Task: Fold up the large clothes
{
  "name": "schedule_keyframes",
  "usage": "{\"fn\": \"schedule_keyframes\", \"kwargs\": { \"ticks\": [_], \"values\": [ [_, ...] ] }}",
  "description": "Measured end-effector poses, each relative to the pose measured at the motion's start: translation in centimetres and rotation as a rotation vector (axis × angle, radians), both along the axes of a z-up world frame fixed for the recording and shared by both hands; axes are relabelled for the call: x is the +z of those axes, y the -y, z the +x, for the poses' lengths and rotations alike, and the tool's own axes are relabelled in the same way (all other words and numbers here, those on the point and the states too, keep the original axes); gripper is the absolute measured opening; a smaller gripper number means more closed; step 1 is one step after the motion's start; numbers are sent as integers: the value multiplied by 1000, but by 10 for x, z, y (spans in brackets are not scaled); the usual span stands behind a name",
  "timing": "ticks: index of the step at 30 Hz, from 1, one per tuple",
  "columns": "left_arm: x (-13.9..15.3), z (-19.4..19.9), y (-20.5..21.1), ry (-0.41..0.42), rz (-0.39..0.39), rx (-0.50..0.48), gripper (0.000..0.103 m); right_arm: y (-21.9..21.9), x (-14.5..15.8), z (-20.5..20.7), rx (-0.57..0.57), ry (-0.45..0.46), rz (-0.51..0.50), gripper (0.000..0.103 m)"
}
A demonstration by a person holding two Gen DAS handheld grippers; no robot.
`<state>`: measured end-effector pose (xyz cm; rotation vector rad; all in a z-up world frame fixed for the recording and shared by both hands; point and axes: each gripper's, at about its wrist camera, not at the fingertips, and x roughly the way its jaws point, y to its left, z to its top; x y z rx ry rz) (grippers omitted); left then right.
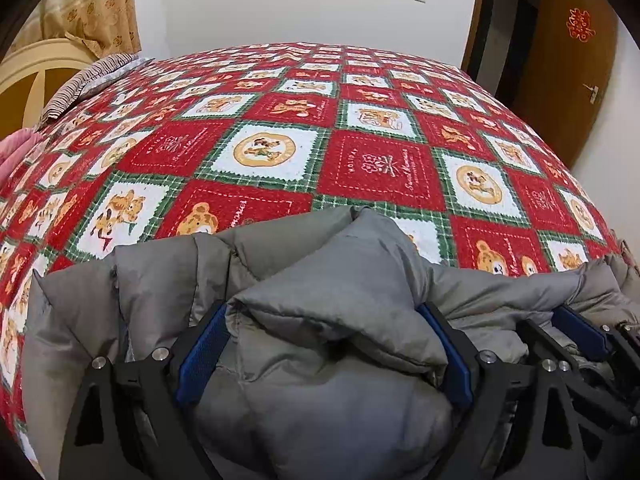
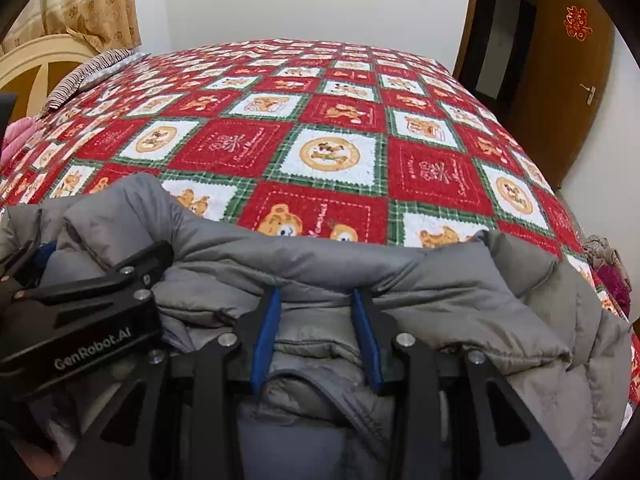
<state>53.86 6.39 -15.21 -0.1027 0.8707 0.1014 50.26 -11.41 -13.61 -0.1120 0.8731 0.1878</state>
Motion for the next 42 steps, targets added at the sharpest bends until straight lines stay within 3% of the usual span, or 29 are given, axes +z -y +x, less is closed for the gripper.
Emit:
{"fn": "schedule_keyframes", "kwargs": {
  "ticks": [2, 6, 8, 9, 12, 18, 21, 23, 25, 26, 32, 39, 42],
  "values": [
    [0, -1, -1, 5, -10, -1, 93, 10, 6, -2, -14, -9, 50, 39],
    [1, -1, -4, 14, -32, -2, 93, 52, 33, -18, -156, 46, 175, 36],
    [1, -1, -4, 14, -31, -3, 93, 66, 28, -19, -188, 4, 173, 31],
    [1, -2, -4, 14, -31, -4, 93, 73, 18, -19, -195, -39, 174, 19],
    [1, -1, -3, 13, -30, -4, 93, 83, 4, -24, -195, -15, 250, 19],
    [-1, 3, 1, -19, -3, -20, 96, 67, 6, -18, -213, 15, 141, 21],
    [10, -2, -4, -68, -35, -49, 96, 74, 22, -21, -186, -24, 168, 25],
    [32, -22, -14, -35, -111, -70, 96, 85, 51, -46, -192, 36, 258, 30],
    [67, -63, -32, 69, -127, -78, 96, 96, 83, -82, -189, 115, 312, 51],
    [80, -81, -39, 102, -113, -83, 96, 101, 99, -104, -188, 153, 320, 55],
    [137, -206, -90, 220, -152, -198, 96, 133, 166, -248, -156, 309, 299, 57],
    [143, -324, -122, 230, -121, -257, 96, 157, 194, -379, -194, 356, 184, 66],
    [134, -357, -131, 226, -181, -253, 96, 159, 195, -406, -206, 336, 163, 66]
  ]
}}
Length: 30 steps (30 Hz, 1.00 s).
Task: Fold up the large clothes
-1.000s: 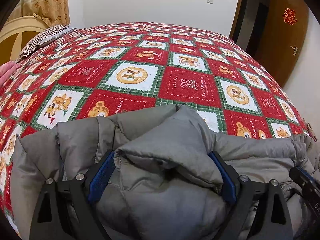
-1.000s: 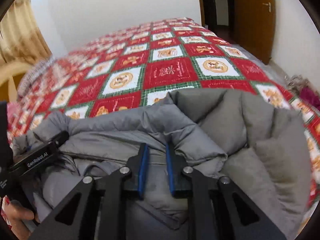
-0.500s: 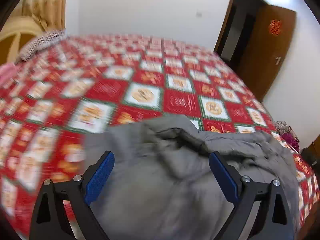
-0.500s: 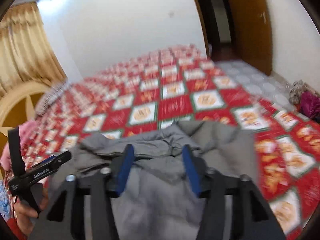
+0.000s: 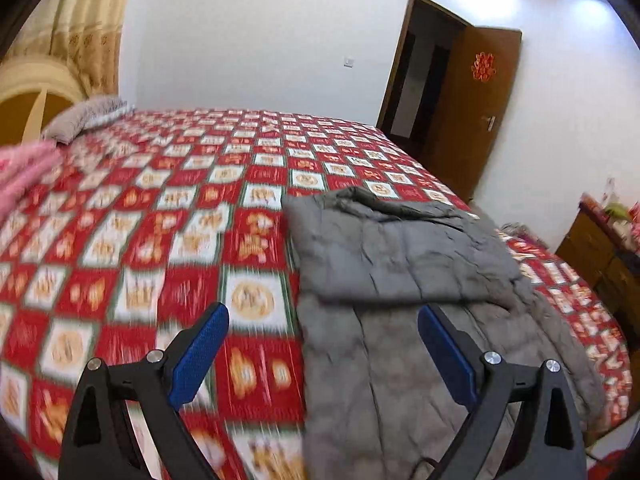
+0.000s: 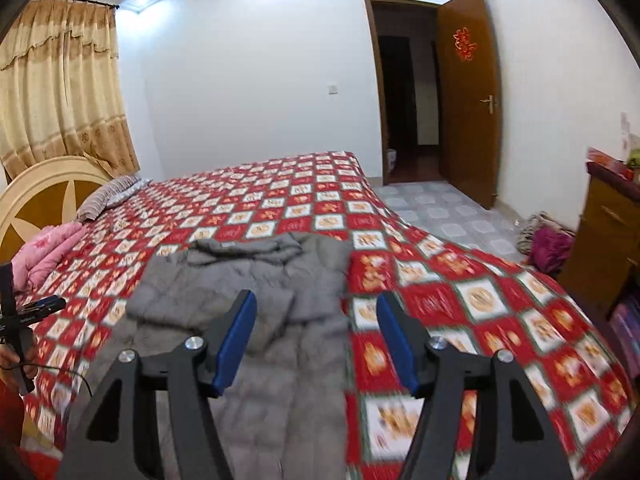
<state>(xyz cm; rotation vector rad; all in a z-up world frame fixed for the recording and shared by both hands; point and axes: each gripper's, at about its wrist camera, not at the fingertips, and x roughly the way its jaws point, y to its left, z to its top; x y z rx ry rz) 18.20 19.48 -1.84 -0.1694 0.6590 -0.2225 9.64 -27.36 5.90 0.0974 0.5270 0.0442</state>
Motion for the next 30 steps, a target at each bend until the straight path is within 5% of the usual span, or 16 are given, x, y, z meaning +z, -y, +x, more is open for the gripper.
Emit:
{"fn": "schedule_keyframes", "kwargs": {
  "ticks": [4, 8, 11, 13, 15, 17, 20, 24, 30],
  "values": [
    [-24, -32, -10, -100, -108, -22, 96, -5, -5, -27, 19, -38, -24, 68],
    [-28, -70, -16, -109, -161, -101, 96, -13, -18, -56, 34, -62, -78, 71],
    [-7, -103, -27, -35, -118, -149, 96, -17, -24, -74, 99, -65, -53, 71],
    [28, -116, -37, 59, -55, -99, 96, -19, -24, -84, 118, -49, -51, 71],
    [51, -125, -49, 110, -84, -106, 96, -19, -24, -93, 124, -35, -54, 71],
    [67, -133, -56, 118, -84, -139, 96, -17, -23, -97, 126, -39, -59, 71],
    [74, -144, -56, 72, 38, -139, 96, -15, -27, -106, 105, -65, -85, 71],
    [54, -162, -55, 50, 66, -209, 96, -8, -51, -105, 88, -140, -63, 71],
    [-19, -136, -32, -103, -42, -281, 96, -9, -114, -79, 83, -301, 34, 71]
  ]
}}
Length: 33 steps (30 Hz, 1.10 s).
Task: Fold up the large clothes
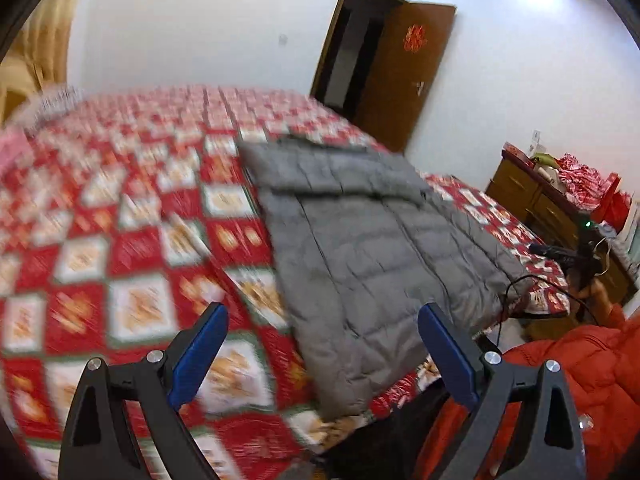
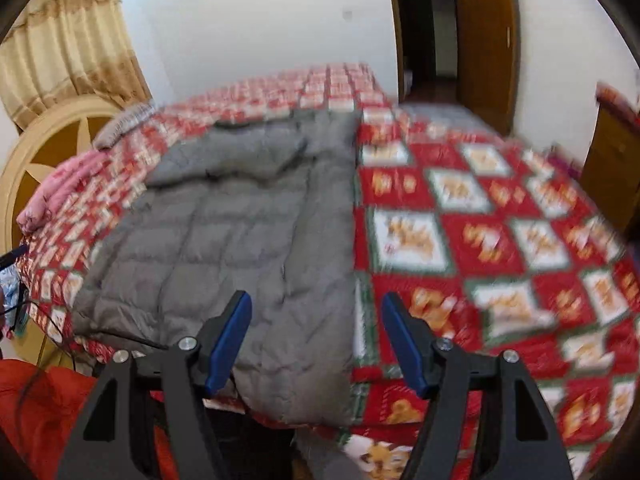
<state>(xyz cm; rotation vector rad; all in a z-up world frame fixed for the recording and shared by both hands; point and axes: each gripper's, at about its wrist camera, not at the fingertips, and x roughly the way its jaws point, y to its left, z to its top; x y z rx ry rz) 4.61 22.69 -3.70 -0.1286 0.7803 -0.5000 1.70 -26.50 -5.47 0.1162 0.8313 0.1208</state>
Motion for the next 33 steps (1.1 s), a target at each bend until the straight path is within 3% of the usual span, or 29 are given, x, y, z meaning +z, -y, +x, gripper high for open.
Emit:
{"fn": "schedule_keyframes", "kwargs": {
  "ticks": [7, 12, 17, 18, 19, 20, 21, 24, 28, 30, 33],
  "values": [
    [-79, 43, 41, -213, -48, -67, 96, -12, -43, 0, 13, -118, -19, 71],
    [-105, 28, 55, -299, -30, -140, 96, -27, -47, -11, 68, -136, -124, 69],
    [-124, 23, 48, -354, -77, -126, 94, -35, -48, -20, 107, -148, -223, 54],
    [-124, 25, 45, -357, -93, -122, 84, -34, -48, -21, 110, -148, -234, 48],
    [-124, 24, 46, -359, -101, -130, 72, -34, -47, -20, 114, -146, -235, 34],
    [-124, 24, 48, -361, -95, -140, 46, -33, -45, -18, 125, -148, -211, 28],
    [-123, 24, 51, -358, -70, -140, 33, -33, -43, -16, 129, -147, -188, 20],
    [-113, 23, 49, -308, -56, -131, 20, -30, -32, -11, 142, -121, -102, 15],
    [-75, 16, 46, -155, -107, -140, 19, -32, -2, -9, 171, -25, -32, 14],
    [-46, 15, 38, -56, -175, -124, 19, -29, 18, -5, 179, 35, 13, 14],
    [-18, 22, 29, 27, -260, -95, 19, -25, 42, 5, 176, 103, 74, 14]
  ]
}}
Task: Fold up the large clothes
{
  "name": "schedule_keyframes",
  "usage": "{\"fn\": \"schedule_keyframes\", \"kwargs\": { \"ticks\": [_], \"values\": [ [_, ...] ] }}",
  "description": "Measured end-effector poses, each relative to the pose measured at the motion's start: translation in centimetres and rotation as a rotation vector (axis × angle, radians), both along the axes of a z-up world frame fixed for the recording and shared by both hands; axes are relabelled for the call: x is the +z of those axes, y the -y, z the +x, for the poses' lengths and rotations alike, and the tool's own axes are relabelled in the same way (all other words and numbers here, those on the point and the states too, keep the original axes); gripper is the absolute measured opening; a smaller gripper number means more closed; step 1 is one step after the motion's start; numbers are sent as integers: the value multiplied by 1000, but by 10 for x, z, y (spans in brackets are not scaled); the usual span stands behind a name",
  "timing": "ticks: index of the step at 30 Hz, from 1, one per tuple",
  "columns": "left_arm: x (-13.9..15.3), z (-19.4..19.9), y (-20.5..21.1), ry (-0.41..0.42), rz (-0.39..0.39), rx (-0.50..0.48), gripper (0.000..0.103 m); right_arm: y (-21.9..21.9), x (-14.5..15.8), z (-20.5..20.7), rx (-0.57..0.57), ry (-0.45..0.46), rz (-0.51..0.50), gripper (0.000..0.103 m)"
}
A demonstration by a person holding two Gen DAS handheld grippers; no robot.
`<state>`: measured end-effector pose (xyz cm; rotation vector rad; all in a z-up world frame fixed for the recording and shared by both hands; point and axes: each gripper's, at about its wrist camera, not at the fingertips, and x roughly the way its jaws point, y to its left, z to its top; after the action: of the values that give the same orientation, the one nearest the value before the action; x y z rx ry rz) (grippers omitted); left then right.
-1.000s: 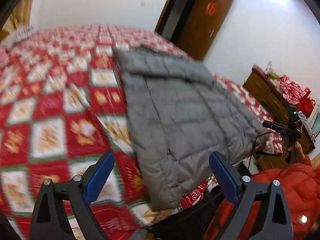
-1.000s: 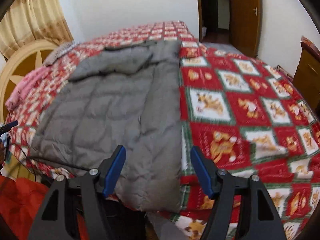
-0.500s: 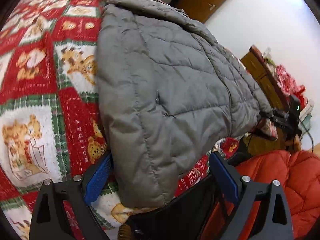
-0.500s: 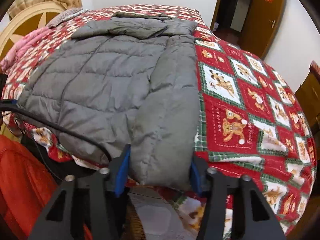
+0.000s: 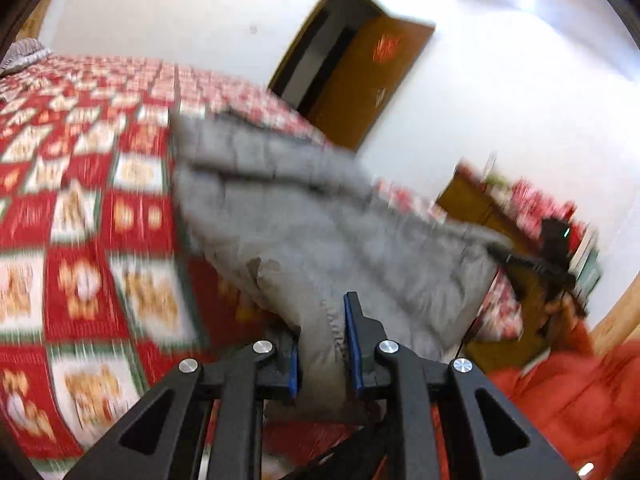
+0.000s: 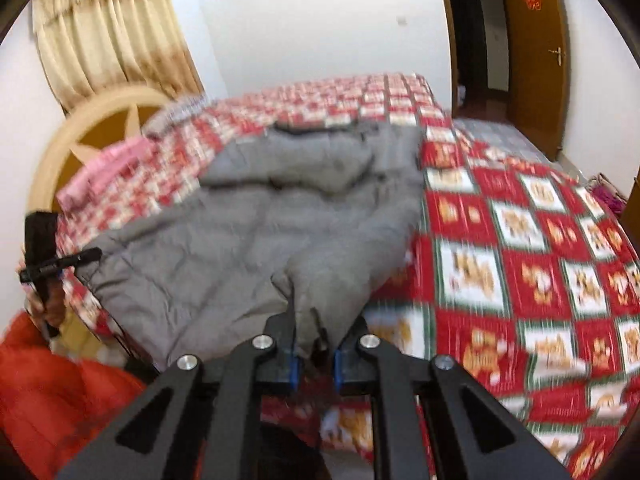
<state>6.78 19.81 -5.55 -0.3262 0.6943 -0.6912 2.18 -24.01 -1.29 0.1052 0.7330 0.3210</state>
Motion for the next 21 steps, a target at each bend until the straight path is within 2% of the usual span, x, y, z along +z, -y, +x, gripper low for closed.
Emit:
{"fn": "schedule_keyframes", "kwargs": {
  "ticks": [6, 10, 13, 15, 18, 21],
  "values": [
    [34, 27, -3, 68, -117, 100, 19, 8, 34, 20, -44, 94, 128, 14],
    [53, 20, -3, 105, -193, 117, 16, 20, 50, 23, -76, 134, 216, 14],
    [70, -2, 1, 190, -167, 100, 16, 17, 65, 12, -64, 177, 194, 14],
    [76, -11, -2, 222, -176, 76, 16, 15, 73, 2, -59, 199, 172, 14],
    [81, -16, -6, 229, -189, 70, 16, 19, 81, -14, -71, 215, 184, 14],
    [83, -15, -14, 196, -218, 80, 16, 27, 83, -21, -82, 220, 230, 14]
  ]
}}
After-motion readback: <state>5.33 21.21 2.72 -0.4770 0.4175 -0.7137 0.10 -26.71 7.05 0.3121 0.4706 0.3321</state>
